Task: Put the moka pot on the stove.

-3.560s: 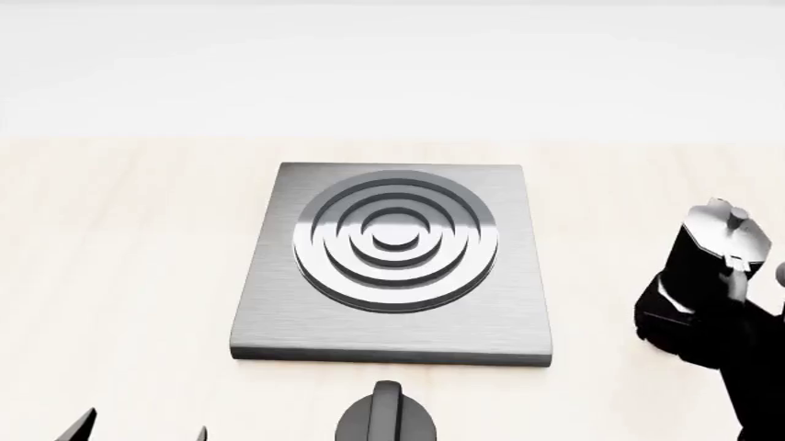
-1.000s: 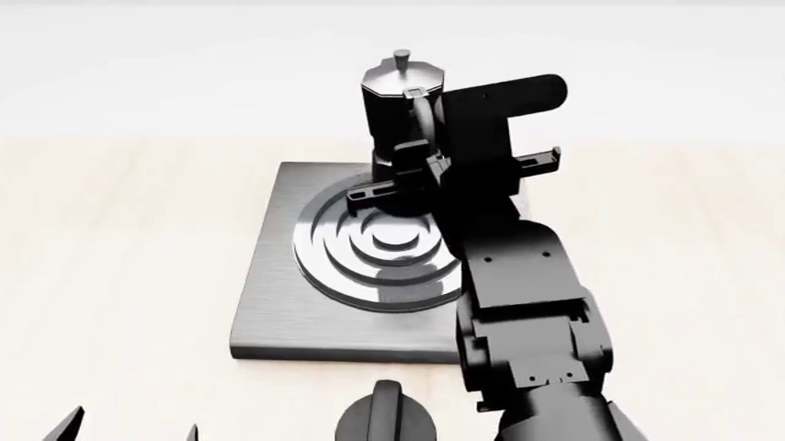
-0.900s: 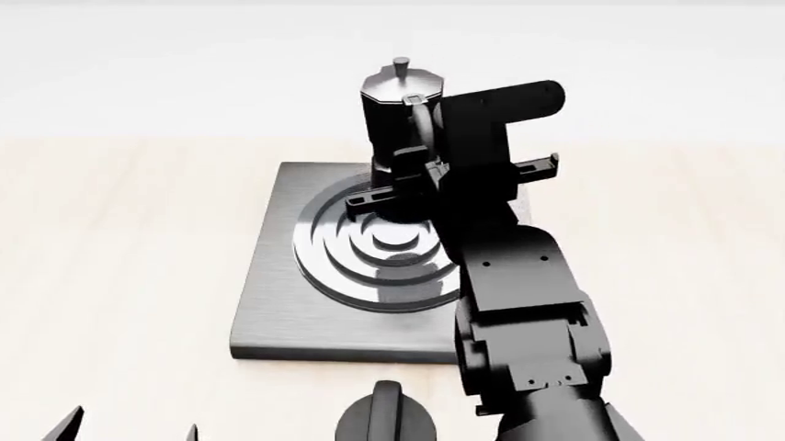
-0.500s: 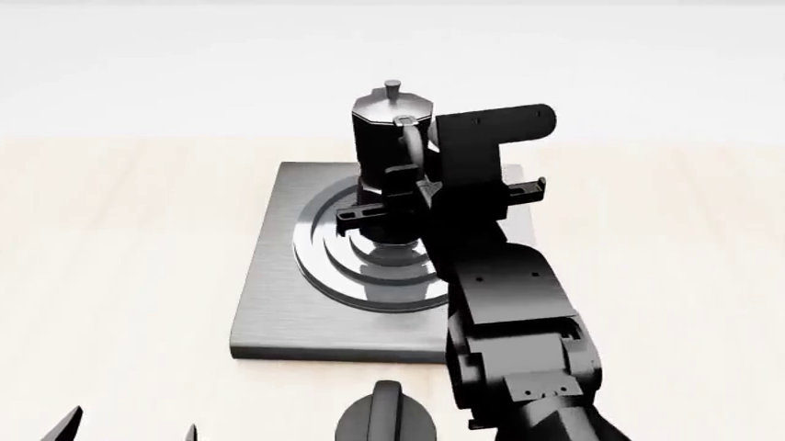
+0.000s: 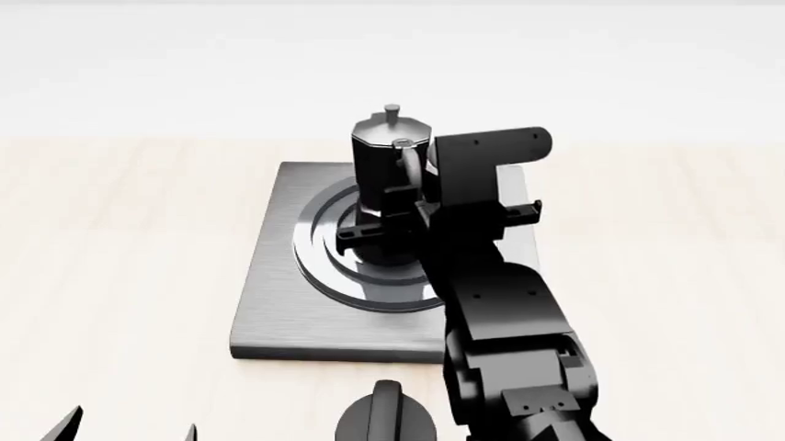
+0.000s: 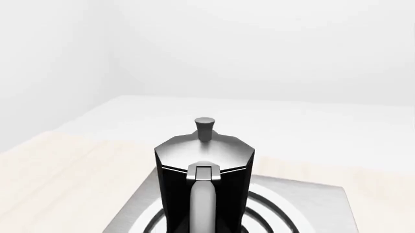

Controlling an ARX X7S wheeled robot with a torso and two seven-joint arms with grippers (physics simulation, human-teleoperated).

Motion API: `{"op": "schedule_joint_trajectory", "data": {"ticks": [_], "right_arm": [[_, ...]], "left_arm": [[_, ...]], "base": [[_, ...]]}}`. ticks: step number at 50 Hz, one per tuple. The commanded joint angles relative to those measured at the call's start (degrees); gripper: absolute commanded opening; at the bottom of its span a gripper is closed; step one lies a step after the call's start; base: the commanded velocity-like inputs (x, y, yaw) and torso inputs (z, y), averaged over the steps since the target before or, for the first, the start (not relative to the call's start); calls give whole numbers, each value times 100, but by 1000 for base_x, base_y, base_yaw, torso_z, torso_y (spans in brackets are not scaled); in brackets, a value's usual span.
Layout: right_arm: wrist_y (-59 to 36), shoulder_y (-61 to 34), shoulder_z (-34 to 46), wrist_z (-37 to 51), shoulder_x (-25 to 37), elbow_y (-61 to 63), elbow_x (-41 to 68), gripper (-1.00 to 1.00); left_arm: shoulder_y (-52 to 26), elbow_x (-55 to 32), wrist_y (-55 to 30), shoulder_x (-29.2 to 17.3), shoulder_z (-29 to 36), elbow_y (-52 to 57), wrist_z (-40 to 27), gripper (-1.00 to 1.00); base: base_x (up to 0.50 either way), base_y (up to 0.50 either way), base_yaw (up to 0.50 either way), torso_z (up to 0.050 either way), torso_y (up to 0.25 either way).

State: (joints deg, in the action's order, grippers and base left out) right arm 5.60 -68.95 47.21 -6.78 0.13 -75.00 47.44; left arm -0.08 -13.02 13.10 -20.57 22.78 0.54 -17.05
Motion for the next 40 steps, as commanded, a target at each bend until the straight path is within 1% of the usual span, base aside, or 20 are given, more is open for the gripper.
{"op": "schedule_joint_trajectory", "data": {"ticks": [1,27,40], "right_arm": [[5,-14,-352,-24,-12,1,-302,-100],[-70,64,-490,-36,-12,1,-450,-100],[-187,222,238,-127,-13,1,108,-100]], "left_arm": [[-14,-5,27,2,21,-33,5,100],[-18,-15,15,-20,60,-18,-14,100],[-17,-20,24,-31,73,-14,-28,100]], "base": [[0,0,0,10,0],[0,0,0,0,0],[1,0,0,0,0]]}}
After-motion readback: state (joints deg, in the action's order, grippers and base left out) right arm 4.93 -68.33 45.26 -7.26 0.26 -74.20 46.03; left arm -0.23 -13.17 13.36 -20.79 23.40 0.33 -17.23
